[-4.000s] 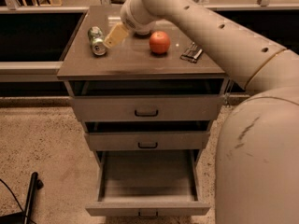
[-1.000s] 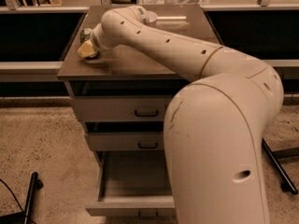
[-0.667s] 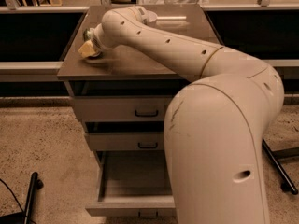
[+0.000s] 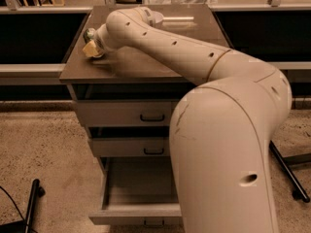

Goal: Place green can into bottom drawer

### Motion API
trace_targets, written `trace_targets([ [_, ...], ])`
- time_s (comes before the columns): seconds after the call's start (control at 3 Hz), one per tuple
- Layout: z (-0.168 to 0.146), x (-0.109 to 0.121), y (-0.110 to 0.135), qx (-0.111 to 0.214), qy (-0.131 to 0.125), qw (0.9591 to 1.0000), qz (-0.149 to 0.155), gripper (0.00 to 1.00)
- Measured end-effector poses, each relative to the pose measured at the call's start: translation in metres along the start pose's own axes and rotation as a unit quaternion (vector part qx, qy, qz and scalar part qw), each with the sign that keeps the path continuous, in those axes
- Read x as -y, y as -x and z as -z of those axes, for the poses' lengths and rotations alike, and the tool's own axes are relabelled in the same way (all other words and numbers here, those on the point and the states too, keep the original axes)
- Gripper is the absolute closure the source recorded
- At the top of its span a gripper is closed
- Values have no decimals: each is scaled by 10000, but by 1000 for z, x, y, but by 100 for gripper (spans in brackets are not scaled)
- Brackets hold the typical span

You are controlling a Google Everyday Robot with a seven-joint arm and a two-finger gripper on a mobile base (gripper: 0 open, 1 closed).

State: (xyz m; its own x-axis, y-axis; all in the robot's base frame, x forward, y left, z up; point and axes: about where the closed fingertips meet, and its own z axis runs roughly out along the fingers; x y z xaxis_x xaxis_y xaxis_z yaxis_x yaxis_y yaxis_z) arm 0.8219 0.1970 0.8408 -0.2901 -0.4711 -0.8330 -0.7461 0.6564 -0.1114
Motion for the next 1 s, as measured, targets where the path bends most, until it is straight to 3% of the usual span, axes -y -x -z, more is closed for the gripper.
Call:
trace_targets([
  [0.33, -1, 4, -3, -20, -64, 9999, -87, 74],
  [0.67, 10, 14, -8, 102, 201, 9990, -388, 97],
  [1.0, 68, 20, 12, 535, 887, 9928, -604, 100],
])
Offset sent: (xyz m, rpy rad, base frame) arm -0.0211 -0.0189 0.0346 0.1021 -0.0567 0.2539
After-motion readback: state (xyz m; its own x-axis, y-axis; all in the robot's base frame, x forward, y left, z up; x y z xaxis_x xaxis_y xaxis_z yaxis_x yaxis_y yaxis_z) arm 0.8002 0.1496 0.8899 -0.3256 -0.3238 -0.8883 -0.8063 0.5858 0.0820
